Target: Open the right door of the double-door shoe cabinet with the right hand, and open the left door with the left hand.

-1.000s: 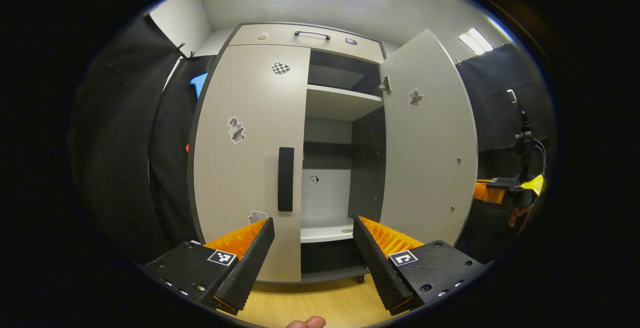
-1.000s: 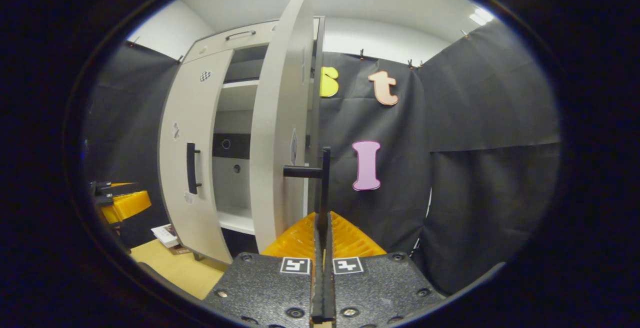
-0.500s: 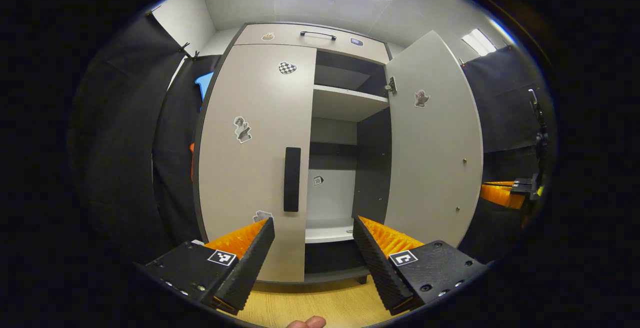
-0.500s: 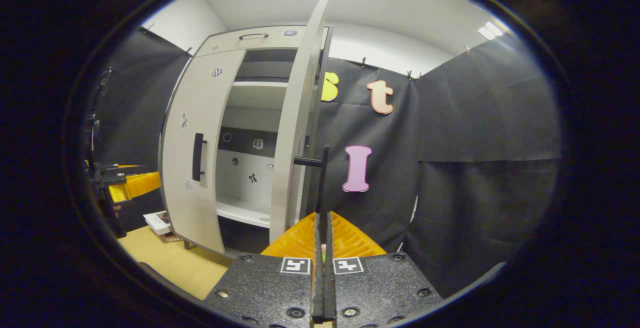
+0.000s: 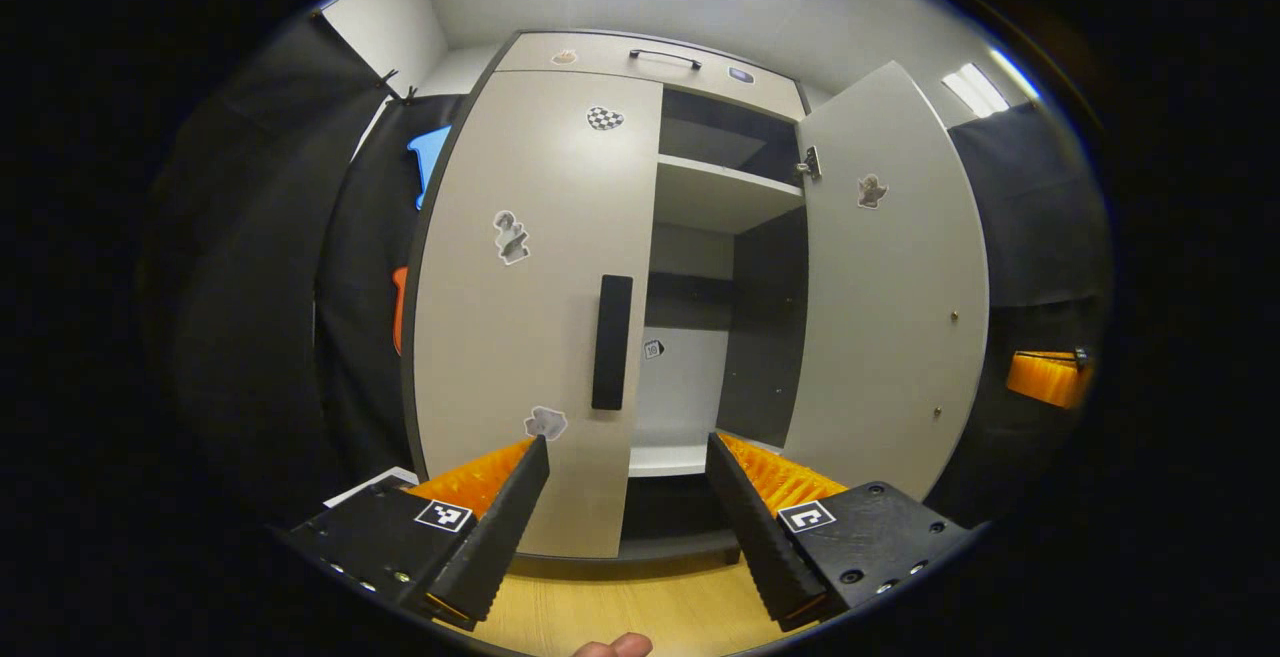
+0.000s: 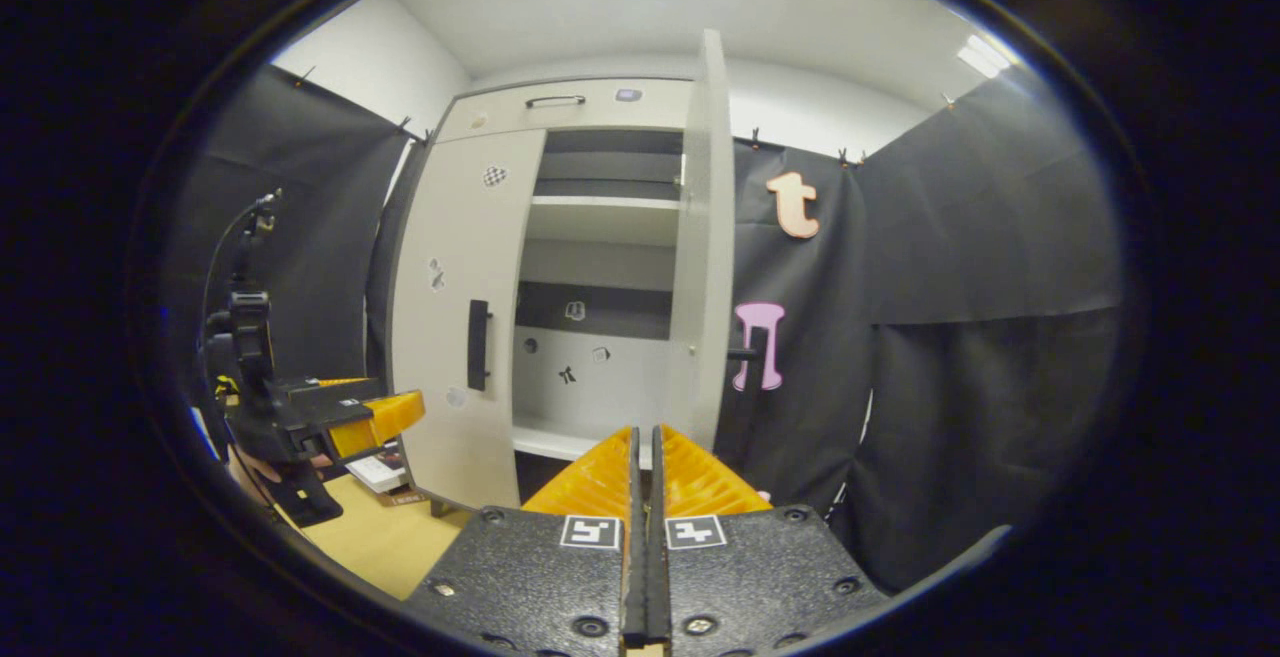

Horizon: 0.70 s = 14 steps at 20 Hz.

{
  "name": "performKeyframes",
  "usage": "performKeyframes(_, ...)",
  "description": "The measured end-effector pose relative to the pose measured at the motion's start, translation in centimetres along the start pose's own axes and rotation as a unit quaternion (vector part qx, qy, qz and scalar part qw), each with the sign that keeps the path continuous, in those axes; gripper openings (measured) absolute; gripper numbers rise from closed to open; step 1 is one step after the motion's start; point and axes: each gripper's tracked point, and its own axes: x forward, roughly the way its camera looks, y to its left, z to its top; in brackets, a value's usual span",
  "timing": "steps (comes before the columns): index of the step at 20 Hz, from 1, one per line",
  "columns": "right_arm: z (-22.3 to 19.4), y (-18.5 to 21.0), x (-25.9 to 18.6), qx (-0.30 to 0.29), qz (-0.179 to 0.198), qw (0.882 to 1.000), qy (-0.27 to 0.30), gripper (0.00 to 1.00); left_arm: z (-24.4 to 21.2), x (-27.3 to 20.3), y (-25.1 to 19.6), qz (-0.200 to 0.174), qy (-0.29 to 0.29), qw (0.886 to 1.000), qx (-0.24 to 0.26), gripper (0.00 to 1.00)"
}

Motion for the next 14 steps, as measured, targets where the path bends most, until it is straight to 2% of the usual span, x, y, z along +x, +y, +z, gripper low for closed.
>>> performKeyframes(2,-0.4,1.1,2.0,0.011,-0.001,1.0,-0.001,0.02,0.6,-0.4,1.5,0.015,-0.007,1.0,0.006,0.95)
performKeyframes(6,-1.6,0.8,5.0,0.052,-0.035,0.998,-0.003,0.06,1.5,-0.9,3.7,0.037,-0.013,0.999,0.016,0.95)
performKeyframes(8,-2.3,0.4,5.8,0.067,-0.047,0.997,0.001,0.22,1.8,-0.8,4.1,0.04,-0.015,0.999,0.022,0.95)
performKeyframes(10,-2.5,0.3,6.2,0.069,-0.053,0.996,-0.002,0.58,2.1,-0.6,4.1,0.039,-0.016,0.999,0.028,0.95)
performKeyframes(11,-2.5,0.5,6.3,0.067,-0.05,0.996,-0.005,0.69,2.3,-0.1,4.0,0.036,-0.017,0.999,0.029,0.95)
performKeyframes(12,-2.3,0.6,6.2,0.067,-0.047,0.997,-0.009,0.76,2.5,0.6,3.5,0.03,-0.019,0.999,0.028,0.95)
performKeyframes(14,-2.1,1.0,5.9,0.06,-0.04,0.997,-0.016,0.8,2.7,2.9,2.0,0.008,-0.019,1.0,0.022,0.95)
